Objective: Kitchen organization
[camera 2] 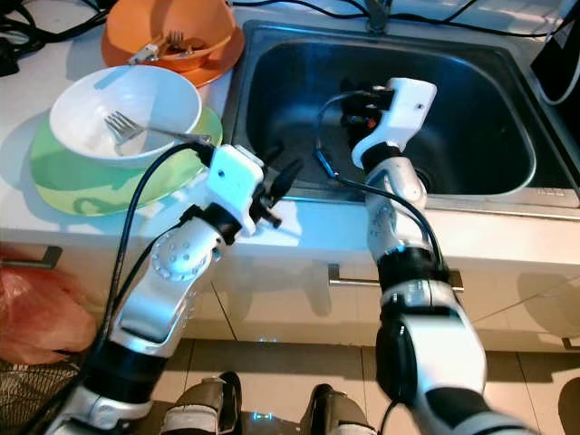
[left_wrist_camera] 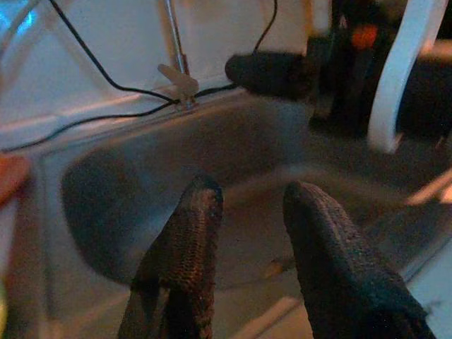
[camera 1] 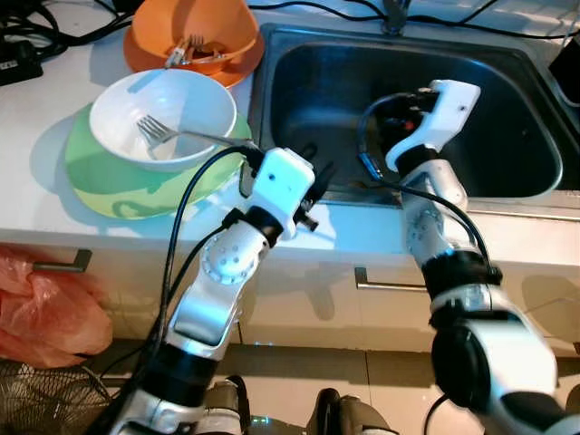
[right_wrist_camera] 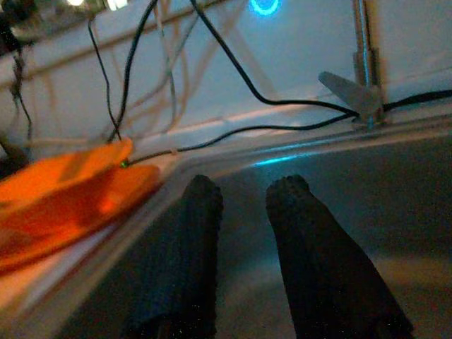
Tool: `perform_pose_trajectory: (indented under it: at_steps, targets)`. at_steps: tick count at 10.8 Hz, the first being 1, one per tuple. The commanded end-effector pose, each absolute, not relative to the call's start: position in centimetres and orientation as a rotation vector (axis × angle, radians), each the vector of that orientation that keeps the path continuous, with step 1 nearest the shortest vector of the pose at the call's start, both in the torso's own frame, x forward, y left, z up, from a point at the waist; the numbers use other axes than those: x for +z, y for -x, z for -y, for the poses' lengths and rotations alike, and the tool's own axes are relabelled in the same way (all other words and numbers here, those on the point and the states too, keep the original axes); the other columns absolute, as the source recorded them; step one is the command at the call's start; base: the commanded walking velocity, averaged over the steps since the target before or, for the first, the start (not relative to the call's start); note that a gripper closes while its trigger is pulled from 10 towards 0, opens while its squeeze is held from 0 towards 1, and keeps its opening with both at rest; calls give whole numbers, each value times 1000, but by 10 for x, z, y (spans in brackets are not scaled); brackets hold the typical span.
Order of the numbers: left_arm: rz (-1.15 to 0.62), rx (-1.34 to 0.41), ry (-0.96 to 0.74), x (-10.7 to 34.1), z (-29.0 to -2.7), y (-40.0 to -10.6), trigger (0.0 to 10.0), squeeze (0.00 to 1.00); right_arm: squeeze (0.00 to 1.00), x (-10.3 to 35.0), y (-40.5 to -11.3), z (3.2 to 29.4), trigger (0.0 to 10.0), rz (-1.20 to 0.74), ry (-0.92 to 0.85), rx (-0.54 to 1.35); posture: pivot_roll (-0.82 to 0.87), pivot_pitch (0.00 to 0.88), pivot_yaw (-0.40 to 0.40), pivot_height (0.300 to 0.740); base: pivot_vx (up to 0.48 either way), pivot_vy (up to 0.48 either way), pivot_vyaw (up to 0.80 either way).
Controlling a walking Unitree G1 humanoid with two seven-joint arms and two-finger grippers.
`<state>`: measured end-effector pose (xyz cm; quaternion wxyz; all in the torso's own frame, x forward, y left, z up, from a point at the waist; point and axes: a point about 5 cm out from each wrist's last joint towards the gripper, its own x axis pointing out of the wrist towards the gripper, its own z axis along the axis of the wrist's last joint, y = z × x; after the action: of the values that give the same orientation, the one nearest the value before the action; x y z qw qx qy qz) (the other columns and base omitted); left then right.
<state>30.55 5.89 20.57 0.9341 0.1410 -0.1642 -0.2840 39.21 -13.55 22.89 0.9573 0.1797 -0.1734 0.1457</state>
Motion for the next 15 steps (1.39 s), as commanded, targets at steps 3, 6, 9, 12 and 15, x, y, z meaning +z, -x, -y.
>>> perform_pose_trajectory:
  at_steps: [3, 6, 9, 12, 15]
  targets:
    - [450, -577, -482, 216, -55, -291, 10000, 0, 0, 219, -378, 139, 10000, 339, -438, 295, 209, 225, -84, 740, 0, 0, 0]
    - [504, -626, -617, 226, -54, -273, 10000, 0, 0, 196, -372, 143, 10000, 250, -474, 251, 230, 231, -82, 740, 0, 0, 0]
    - [562, -564, -757, 236, -66, -266, 10000, 0, 0, 190, -371, 139, 10000, 216, -489, 246, 245, 229, -83, 740, 0, 0, 0]
    - [631, -429, -815, 247, -83, -262, 10000, 0, 0, 186, -370, 140, 10000, 201, -507, 231, 250, 229, -83, 740, 0, 0, 0]
    - [611, -372, -850, 244, -97, -258, 10000, 0, 0, 203, -371, 148, 10000, 277, -357, 222, 243, 228, -84, 740, 0, 0, 0]
